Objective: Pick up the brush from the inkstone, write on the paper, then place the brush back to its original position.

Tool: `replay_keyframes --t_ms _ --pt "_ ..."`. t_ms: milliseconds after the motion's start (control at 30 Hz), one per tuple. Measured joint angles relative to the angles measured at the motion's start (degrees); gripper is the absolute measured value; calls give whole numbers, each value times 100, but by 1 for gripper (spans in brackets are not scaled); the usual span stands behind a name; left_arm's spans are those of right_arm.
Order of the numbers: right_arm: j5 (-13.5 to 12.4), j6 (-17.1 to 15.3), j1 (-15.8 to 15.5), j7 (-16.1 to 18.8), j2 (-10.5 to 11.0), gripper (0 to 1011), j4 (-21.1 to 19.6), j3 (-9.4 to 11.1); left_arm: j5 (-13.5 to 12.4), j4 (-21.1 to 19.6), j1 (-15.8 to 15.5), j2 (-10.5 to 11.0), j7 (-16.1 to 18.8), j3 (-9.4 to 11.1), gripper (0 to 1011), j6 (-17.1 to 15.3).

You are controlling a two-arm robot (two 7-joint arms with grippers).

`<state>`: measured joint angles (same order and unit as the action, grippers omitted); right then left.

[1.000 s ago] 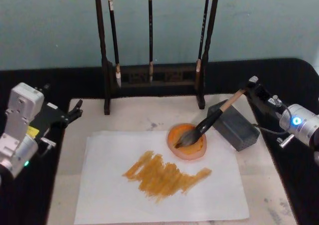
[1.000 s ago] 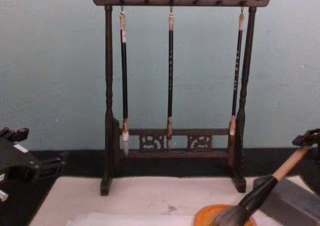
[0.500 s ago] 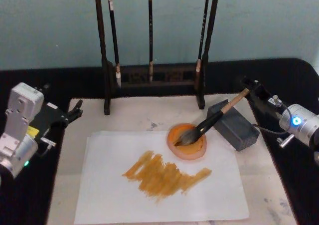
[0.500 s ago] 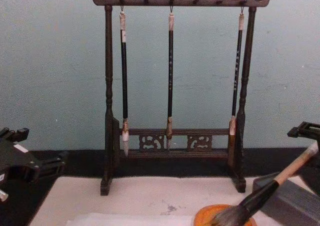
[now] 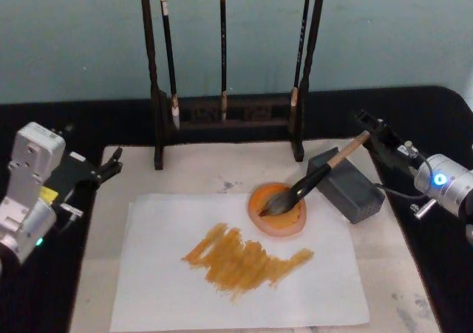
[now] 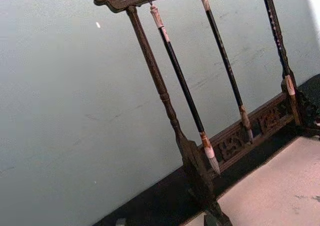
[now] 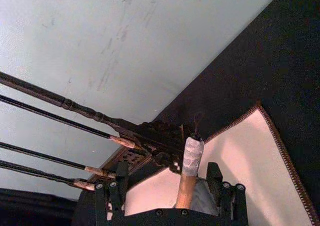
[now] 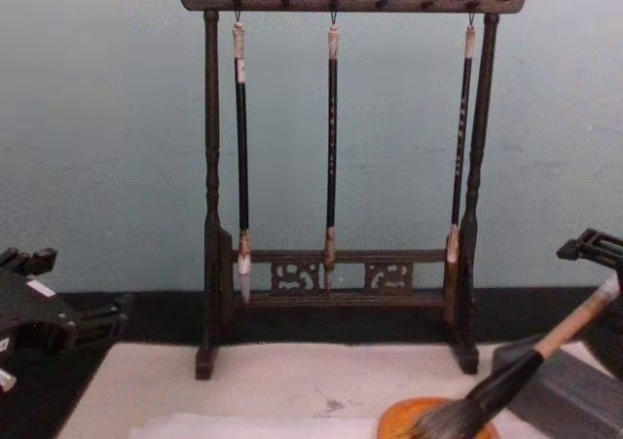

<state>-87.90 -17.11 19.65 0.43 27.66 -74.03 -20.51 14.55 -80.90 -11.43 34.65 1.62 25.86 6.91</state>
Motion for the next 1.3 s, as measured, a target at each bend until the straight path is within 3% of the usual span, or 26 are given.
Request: replay_keyframes --t_ms 300,400,600,767,900,933,1033,1067,1100,1133,1300 --pt "-110 56 -126 -204 100 1000 -214 -5 -1 0 -1 0 0 0 1010 0" --pt "-228 107 -293 -526 223 1000 -512 16 0 0 -1 0 0 0 1010 0" --pt "-331 321 -668 -804 501 1000 -1054 109 0 0 -1 0 0 0 1010 0" --pt "-59 657 -942 -766 822 1000 -1539 117 0 0 -1 0 0 0 1010 0" --pt "544 994 -1083 -586 1114 1000 -1923 27 0 0 -1 0 0 0 1010 0" --pt "894 1145 -1111 -518 1220 1000 -2066 -40 0 0 0 0 0 0 1010 0" --pt "1474 1355 -1124 -470 1330 1000 -2230 -145 0 0 0 0 0 0 1010 0" --pt "1881 1505 -1121 -476 1384 1000 -2323 -225 0 0 0 0 0 0 1010 0" --pt "2089 1578 -1117 -493 1405 1000 -2369 -278 0 0 0 0 0 0 1010 0" --pt "2600 1761 -1105 -590 1430 1000 -2453 -394 0 0 0 0 0 0 1010 0" --pt "3744 2071 -1068 -866 1413 1000 -2546 -696 0 0 -1 0 0 0 1010 0"
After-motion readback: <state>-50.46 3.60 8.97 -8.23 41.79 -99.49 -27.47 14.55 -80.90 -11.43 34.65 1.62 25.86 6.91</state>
